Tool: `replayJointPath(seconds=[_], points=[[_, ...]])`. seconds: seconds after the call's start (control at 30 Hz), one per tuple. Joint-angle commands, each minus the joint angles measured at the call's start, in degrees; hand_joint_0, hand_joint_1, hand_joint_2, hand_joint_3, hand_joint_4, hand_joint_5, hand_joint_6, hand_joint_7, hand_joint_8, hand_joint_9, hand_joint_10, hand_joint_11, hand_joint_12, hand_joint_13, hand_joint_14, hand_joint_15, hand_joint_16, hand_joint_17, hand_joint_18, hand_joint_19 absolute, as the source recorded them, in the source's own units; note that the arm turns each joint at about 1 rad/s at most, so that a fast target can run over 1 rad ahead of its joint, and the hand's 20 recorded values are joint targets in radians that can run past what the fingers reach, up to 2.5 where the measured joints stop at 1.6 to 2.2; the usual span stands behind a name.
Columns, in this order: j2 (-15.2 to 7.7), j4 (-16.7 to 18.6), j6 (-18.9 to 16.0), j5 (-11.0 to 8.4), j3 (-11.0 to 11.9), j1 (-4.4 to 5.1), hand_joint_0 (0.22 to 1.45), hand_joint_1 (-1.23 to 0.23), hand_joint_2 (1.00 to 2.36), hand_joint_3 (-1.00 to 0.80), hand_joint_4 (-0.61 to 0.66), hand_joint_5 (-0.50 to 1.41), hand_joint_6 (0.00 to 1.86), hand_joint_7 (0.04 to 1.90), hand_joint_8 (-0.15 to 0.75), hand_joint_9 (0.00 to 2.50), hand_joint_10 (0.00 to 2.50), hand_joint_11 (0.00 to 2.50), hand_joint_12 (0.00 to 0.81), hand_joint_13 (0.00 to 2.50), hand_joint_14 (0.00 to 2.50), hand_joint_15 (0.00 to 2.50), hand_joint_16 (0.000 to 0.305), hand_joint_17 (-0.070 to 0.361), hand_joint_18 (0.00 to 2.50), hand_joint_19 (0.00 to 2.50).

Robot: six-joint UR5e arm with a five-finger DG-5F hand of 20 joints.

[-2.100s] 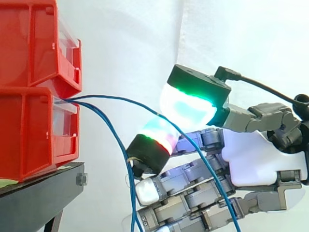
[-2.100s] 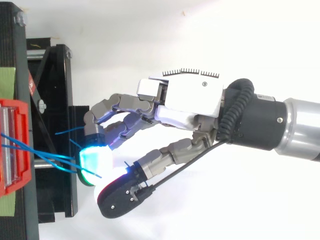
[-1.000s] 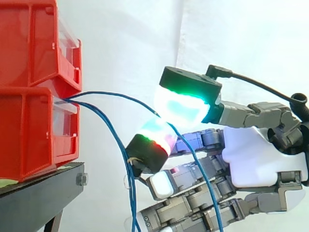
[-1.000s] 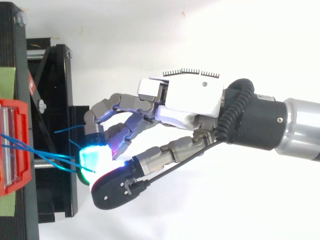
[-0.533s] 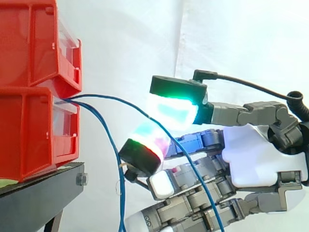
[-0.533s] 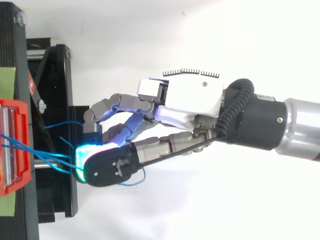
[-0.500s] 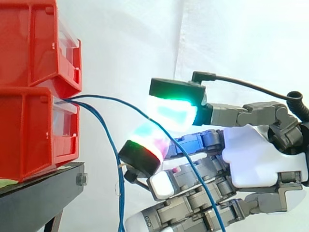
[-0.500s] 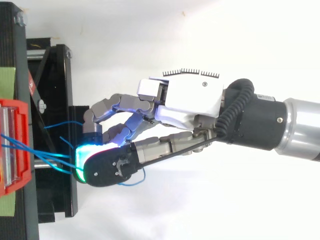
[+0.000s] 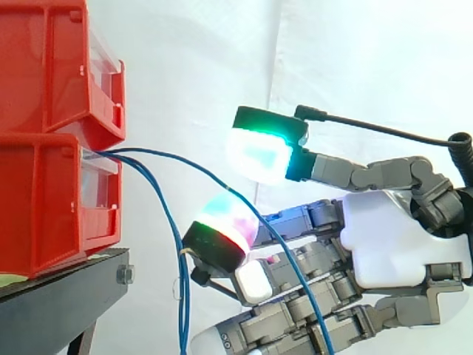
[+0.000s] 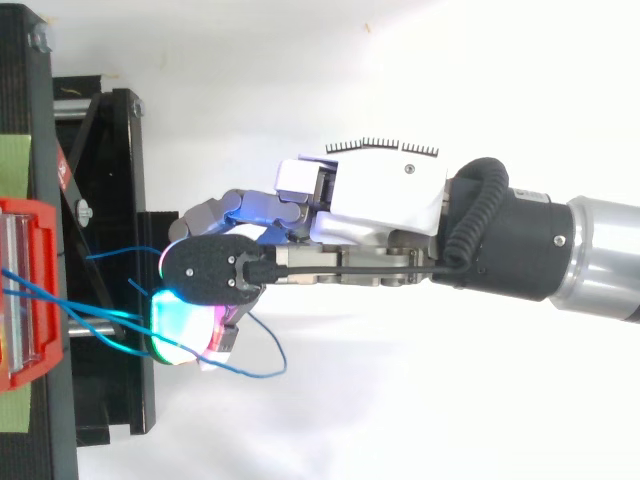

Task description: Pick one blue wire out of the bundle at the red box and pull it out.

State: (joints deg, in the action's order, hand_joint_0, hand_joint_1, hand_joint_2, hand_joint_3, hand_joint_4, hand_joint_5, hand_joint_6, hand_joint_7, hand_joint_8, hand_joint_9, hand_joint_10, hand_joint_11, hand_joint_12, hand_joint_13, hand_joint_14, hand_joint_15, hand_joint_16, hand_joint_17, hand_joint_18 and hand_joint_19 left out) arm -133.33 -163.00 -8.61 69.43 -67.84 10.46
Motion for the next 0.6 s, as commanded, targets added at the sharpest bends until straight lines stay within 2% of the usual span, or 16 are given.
replayJointPath(seconds=[0.0, 0.1, 0.17, 0.27, 0.5, 0.57], points=[[0.0, -0.1, 0.0, 0.01, -0.1, 0.0, 0.44, -0.19, 1.0, -0.5, 0.18, -0.04, 0.68, 1.14, 0.341, 1.0, 0.01, 0.45, 0.471, 0.57, 0.01, 0.3, 0.07, 0.156, 0.45, 0.38], [0.0, -0.1, 0.0, 0.01, -0.1, 0.0, 0.42, -0.26, 1.0, -0.5, 0.17, -0.03, 0.71, 1.09, 0.355, 1.01, 0.01, 0.45, 0.482, 0.58, 0.01, 0.29, 0.072, 0.162, 0.46, 0.37], [0.0, -0.1, 0.0, 0.01, -0.1, 0.0, 0.38, -0.44, 1.0, -0.5, 0.2, -0.02, 0.74, 1.02, 0.367, 1.01, 0.01, 0.43, 0.497, 0.59, 0.01, 0.28, 0.076, 0.17, 0.49, 0.34], [0.0, -0.1, 0.0, 0.01, -0.1, 0.0, 0.36, -0.6, 1.0, -0.5, 0.22, -0.01, 0.76, 0.99, 0.376, 1.0, 0.01, 0.4, 0.501, 0.59, 0.01, 0.27, 0.077, 0.173, 0.49, 0.31], [0.0, 0.0, 0.0, 0.01, -0.2, 0.0, 0.34, -0.8, 1.0, -0.5, 0.19, -0.02, 0.78, 0.97, 0.365, 0.92, 0.01, 0.4, 0.502, 0.54, 0.01, 0.26, 0.077, 0.174, 0.49, 0.27], [0.0, 0.1, 0.0, -0.08, -0.2, 0.0, 0.39, -0.87, 1.0, -0.5, 0.15, -0.04, 0.8, 1.01, 0.344, 0.87, 0.01, 0.41, 0.478, 0.52, 0.01, 0.25, 0.072, 0.162, 0.47, 0.26]])
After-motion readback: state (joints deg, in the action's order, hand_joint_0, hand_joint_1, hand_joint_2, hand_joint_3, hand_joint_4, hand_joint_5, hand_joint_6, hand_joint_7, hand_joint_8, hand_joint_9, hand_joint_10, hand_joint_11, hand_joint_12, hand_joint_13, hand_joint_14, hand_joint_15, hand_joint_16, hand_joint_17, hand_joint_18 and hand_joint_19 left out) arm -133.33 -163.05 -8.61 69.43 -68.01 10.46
